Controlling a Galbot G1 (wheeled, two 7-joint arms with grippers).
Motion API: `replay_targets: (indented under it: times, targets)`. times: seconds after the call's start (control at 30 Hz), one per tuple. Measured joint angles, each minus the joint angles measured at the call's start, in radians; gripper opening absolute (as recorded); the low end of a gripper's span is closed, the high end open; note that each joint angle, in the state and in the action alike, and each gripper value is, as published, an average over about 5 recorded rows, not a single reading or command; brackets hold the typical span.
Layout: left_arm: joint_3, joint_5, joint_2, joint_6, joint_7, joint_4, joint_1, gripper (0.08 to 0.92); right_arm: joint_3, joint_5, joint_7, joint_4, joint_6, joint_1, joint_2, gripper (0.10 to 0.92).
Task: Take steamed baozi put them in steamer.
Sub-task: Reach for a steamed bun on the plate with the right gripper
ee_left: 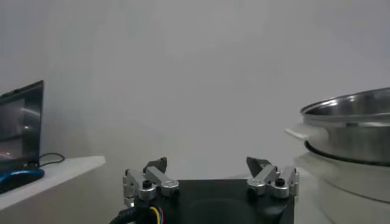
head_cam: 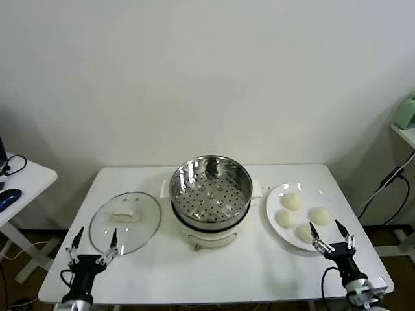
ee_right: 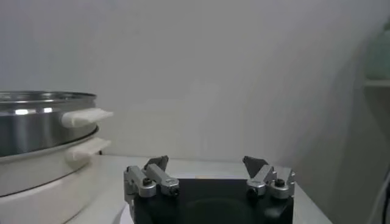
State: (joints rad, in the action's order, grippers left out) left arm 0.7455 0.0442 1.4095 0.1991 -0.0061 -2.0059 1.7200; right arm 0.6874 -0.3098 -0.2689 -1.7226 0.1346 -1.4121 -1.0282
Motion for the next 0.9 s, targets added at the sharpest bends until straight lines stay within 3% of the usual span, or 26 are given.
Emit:
replay_targets:
  times: [0.17,0.5,0.7,0.9]
  targets:
    - [-0.007,0.0,0.0,-0.002,-0.014,-0.008,-0.003,0.823,-0.083,0.032,-0.094,0.051,-0.037,0.137,0.156,0.823]
    - [-0.022,0.004,-0.001,-0.005,-0.032,-0.01,-0.009,0.823,-0.467,0.142,-0.454,0.27,-0.061,0.605,0.462,0.823]
    - [-0.028,0.017,-0.008,-0.009,-0.029,-0.012,-0.012,0.823,-0.814,0.253,-0.662,0.449,-0.035,0.977,0.491,0.823]
    - [-0.029,0.037,-0.011,-0.015,-0.022,-0.014,-0.019,0.823,-1.16,0.346,-0.823,0.63,-0.005,1.305,0.42,0.823]
